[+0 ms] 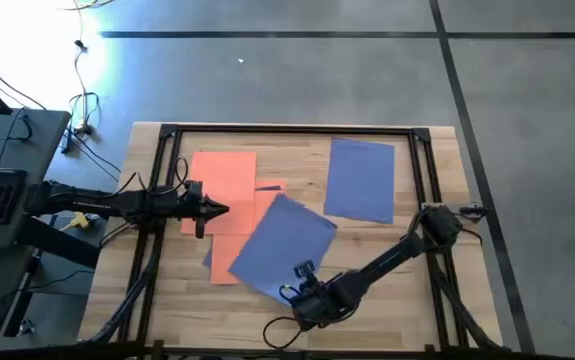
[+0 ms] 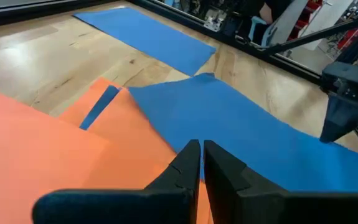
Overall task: Organize paper
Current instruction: Stack the blue paper on top of the blue paper
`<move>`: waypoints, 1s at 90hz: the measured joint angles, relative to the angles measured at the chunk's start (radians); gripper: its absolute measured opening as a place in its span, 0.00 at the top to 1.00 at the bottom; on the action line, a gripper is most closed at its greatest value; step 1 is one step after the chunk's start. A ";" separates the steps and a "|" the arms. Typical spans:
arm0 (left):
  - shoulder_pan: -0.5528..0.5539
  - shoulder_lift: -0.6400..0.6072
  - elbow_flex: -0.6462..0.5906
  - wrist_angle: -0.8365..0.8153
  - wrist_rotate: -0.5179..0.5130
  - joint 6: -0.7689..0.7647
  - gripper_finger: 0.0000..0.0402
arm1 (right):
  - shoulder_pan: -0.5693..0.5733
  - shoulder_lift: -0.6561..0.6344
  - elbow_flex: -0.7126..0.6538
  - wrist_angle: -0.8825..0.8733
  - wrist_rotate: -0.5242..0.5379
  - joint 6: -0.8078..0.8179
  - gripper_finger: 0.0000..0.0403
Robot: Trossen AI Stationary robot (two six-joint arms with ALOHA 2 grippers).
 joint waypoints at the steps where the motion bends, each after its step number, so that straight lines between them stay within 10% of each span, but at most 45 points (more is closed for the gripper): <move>1: 0.000 0.000 0.000 0.000 0.000 0.000 1.00 | 0.001 0.005 0.000 0.004 0.003 0.006 0.96; 56: 0.000 0.000 0.000 -0.005 0.001 -0.001 1.00 | 0.065 0.133 0.004 0.130 0.381 -0.029 0.52; 90: 0.000 0.000 0.000 -0.005 0.008 -0.018 1.00 | -0.020 0.168 0.004 0.254 0.440 -0.126 0.53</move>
